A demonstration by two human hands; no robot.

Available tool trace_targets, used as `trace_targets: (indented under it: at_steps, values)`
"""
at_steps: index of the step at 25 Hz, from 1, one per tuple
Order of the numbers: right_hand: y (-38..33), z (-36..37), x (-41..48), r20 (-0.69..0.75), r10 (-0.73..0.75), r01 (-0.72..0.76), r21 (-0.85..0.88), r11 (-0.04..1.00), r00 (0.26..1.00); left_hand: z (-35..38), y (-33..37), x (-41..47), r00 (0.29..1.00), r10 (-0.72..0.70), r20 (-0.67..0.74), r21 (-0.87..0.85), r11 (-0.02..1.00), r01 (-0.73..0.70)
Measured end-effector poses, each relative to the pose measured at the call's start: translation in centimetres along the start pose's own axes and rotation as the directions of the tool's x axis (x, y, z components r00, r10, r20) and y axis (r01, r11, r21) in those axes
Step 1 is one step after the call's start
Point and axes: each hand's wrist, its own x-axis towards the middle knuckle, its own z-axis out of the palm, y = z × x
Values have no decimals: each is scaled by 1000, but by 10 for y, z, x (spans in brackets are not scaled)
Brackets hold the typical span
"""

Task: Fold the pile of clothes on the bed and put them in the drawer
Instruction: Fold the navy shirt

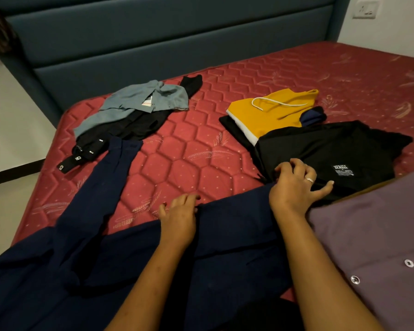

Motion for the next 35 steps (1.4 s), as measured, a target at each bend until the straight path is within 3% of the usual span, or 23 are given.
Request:
trace_targets:
  at_steps: [2, 3, 5, 6, 7, 10, 15, 20, 23, 25, 26, 28, 31, 33, 35]
  values:
    - [-8, 6, -11, -119, -220, 236, 141, 962, 968, 6, 24, -15, 992, 65, -106, 18, 998, -64]
    - [-12, 10, -20, -63, -388, 391, 241, 888, 919, 11, 36, -23, 989, 105, -103, 4, 994, -105]
    - [-10, 24, -48, 235, -673, 583, 354, 732, 702, 20, 54, -37, 990, 141, -14, -19, 990, -142]
    - [-3, 33, -60, 365, -707, 632, 319, 706, 606, 26, 57, -42, 990, 137, 44, -28, 990, -135]
    - [9, 44, -67, 390, -710, 682, 236, 693, 586, 31, 58, -44, 989, 128, 72, -29, 992, -126]
    - [29, 58, -58, 347, -631, 675, -8, 738, 694, 38, 54, -36, 990, 80, 115, -39, 996, -76]
    - [42, 54, -32, 338, -428, 501, -166, 850, 838, 33, 50, -38, 985, 44, 169, -64, 997, -33]
    - [43, 42, -32, 382, -278, 394, -269, 879, 881, 11, 8, -57, 964, -119, 239, -17, 992, 127]
    - [28, 22, -33, 457, -129, 319, -367, 873, 880, -25, -47, -86, 932, -215, 292, 101, 976, 194]
    - [-3, 6, -33, 488, -71, 293, -397, 870, 870, -53, -80, -101, 949, -238, 206, 176, 963, 204]
    - [-28, 3, -39, 490, -139, 350, -372, 860, 861, -67, -96, -107, 959, -254, 127, 183, 956, 229]
    - [-87, 5, -67, 530, -368, 535, -202, 821, 764, -87, -118, -113, 951, -308, -9, 105, 946, 307]
    - [-159, 33, -152, 622, -647, 704, 208, 679, 440, -104, -142, -116, 902, -407, -142, -102, 913, 396]
    - [-180, 48, -195, 619, -731, 579, 495, 647, 288, -105, -162, -122, 858, -487, -166, -266, 859, 436]
    - [-197, 61, -209, 627, -724, 269, 673, 689, 288, -95, -185, -131, 839, -531, -119, -380, 805, 456]
